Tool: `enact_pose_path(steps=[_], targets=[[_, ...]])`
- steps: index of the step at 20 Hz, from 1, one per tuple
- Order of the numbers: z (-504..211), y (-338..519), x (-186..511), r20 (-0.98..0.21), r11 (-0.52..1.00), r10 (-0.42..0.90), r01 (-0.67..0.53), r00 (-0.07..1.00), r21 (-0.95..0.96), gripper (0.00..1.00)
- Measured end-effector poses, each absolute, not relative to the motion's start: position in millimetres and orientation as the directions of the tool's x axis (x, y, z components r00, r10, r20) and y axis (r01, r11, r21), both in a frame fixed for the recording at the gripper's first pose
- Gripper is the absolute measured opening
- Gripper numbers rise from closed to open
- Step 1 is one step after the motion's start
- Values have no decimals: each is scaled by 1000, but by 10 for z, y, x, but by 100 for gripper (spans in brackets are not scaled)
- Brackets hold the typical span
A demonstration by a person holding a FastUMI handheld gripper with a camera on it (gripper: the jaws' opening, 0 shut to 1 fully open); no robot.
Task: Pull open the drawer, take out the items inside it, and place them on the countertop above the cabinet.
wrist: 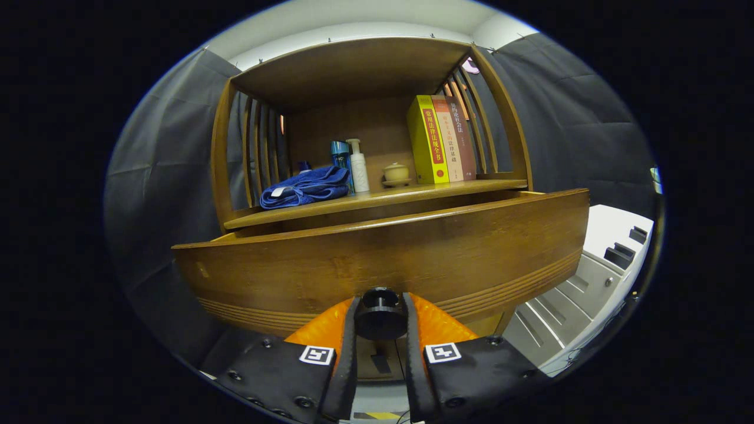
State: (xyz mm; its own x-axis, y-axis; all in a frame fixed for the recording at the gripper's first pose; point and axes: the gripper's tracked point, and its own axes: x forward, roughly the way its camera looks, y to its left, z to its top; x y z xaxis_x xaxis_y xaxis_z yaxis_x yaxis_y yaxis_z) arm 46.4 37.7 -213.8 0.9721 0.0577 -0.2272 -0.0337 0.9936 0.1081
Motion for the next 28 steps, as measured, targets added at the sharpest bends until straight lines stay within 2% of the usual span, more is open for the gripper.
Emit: enact_pose_path(steps=[21,28], targets=[[-2249,346,149,-256,995,79,-60,963,82,43],[-2013,332,94,-213,997,73,-66,974,40,79]])
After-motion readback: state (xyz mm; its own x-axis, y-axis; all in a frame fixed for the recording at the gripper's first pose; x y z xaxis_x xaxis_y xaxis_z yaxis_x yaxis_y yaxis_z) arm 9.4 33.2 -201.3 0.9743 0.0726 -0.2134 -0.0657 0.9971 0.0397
